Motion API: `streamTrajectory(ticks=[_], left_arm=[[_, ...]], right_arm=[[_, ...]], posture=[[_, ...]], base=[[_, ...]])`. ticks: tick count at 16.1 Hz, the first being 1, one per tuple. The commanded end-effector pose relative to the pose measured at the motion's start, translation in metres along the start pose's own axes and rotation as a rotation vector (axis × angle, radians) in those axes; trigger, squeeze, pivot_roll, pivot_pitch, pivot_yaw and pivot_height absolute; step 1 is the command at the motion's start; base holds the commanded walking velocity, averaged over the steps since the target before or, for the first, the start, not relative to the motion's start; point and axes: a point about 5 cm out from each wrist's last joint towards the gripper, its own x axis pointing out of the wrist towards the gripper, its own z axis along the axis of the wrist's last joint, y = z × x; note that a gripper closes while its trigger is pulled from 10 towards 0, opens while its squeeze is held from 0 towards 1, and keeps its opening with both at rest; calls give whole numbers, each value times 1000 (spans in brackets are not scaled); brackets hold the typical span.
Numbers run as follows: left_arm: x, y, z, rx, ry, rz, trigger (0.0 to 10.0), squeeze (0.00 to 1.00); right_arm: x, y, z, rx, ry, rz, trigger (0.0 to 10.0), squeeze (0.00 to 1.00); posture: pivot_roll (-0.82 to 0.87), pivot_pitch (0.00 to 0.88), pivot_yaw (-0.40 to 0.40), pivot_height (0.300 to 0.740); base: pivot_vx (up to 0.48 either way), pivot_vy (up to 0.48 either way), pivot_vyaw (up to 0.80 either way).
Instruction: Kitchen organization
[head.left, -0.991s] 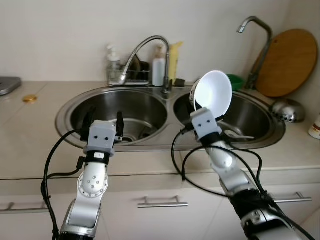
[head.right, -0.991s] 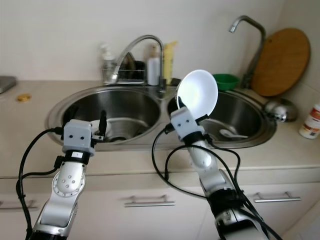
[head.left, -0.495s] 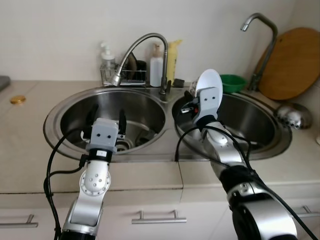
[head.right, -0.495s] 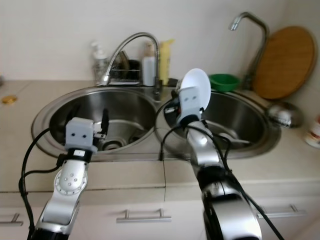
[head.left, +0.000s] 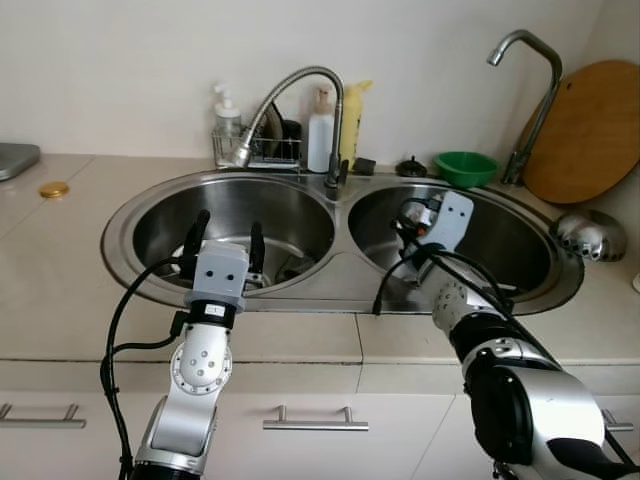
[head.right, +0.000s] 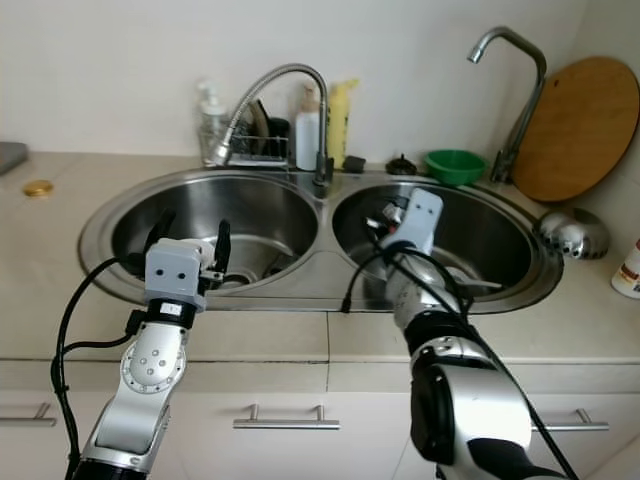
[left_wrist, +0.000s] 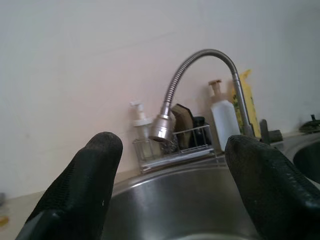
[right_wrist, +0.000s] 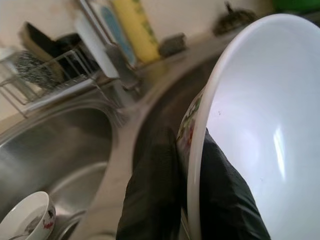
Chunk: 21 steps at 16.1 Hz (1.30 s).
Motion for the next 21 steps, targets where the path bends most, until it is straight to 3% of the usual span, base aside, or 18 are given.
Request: streamTrajectory(ticks=[1, 2, 3, 5, 12, 13, 15, 19, 20, 21], left_arm=[[0, 1, 2, 7, -5, 7, 10000, 0], [0, 1, 2, 7, -3, 6, 10000, 0], [-1, 0, 1, 5, -1, 2, 10000, 0], [0, -2, 1, 3, 0, -3, 10000, 0], [-1, -4, -1, -2, 7, -19, 10000, 0], [-1, -4, -1, -3, 11, -23, 10000, 0], [-1, -6, -1, -5, 13, -27, 10000, 0], [-2, -6, -2, -7, 16, -26, 10000, 0], [-3, -5, -1, -14, 15, -25, 10000, 0], [-3, -5, -2, -19, 19, -25, 10000, 0]], right_arm=[[1, -7, 5, 38, 20, -46, 10000, 0], [0, -13, 4, 43, 23, -80, 10000, 0], [-2, -24, 5, 48, 20, -146, 10000, 1000], [-5, -37, 4, 64, 16, -224, 10000, 1000], [-8, -44, -4, 20, 35, -254, 10000, 1000], [-8, -41, -8, -173, 87, -223, 10000, 1000], [-8, -38, -12, -416, 117, -184, 10000, 1000], [-7, -34, -1, -281, 18, -152, 10000, 1000], [-5, -25, 11, -97, -45, -106, 10000, 1000], [-4, -15, 28, -55, -147, -60, 10000, 0]], posture=[[96, 0, -58, 740], [95, 0, -58, 740], [91, 0, -55, 740], [90, 0, -53, 740], [86, 0, -45, 740], [80, 0, -43, 740], [77, 0, -43, 740], [77, 0, -44, 740], [77, 0, -44, 740], [77, 0, -43, 740]], base=[[0, 0, 0], [0, 0, 0], [0, 0, 0], [0, 0, 0], [0, 0, 0], [0, 0, 0], [0, 0, 0], [0, 0, 0], [0, 0, 0], [0, 0, 0]])
